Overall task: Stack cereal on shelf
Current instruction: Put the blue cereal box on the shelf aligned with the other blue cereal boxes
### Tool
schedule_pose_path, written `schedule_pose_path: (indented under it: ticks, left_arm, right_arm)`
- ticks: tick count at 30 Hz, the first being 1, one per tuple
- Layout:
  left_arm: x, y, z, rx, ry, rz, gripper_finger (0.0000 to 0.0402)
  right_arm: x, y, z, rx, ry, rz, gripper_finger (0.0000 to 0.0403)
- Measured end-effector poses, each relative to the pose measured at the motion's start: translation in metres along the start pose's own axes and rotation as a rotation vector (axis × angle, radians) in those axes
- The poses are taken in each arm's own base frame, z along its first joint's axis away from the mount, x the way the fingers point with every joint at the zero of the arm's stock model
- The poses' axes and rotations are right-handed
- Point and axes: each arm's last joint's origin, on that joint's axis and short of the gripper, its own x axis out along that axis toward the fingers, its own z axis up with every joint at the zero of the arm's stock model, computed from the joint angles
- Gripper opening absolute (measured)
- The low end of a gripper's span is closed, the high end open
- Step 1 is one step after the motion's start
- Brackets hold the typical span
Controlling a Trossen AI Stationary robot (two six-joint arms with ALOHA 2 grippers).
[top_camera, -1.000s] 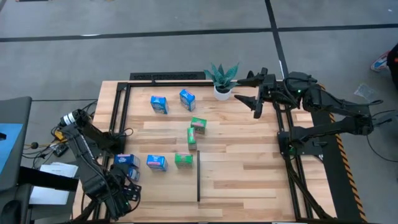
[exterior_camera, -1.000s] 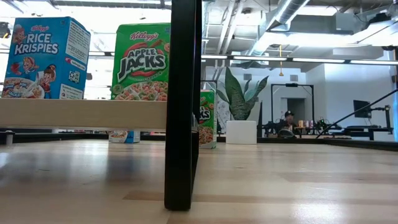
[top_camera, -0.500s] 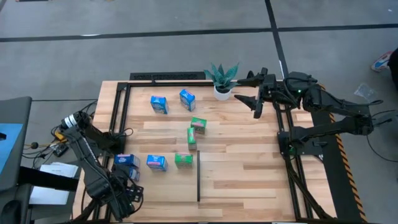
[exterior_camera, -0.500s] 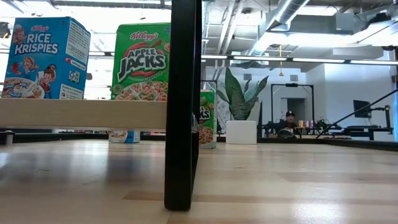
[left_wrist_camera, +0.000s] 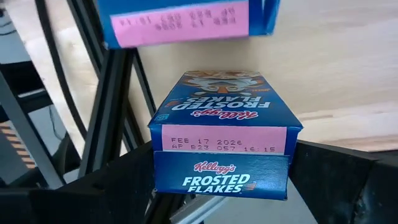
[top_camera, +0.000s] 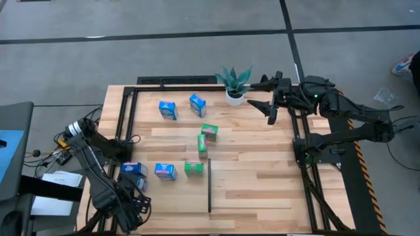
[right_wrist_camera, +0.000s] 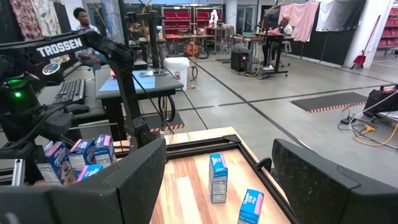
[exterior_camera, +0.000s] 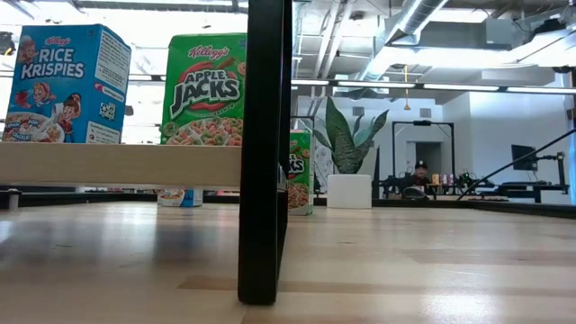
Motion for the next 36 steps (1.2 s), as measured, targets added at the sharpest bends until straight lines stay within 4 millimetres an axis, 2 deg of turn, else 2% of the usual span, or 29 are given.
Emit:
schedule_pose_path:
  ticks: [36]
  left_arm:
    - [0.0002, -0.0012, 0.0011, -0.009, -0.008, -0.004, 0.0316]
  right_arm:
    - [0.0000, 0.0000, 0.0000, -0.018, -0.001, 0.000, 0.0317]
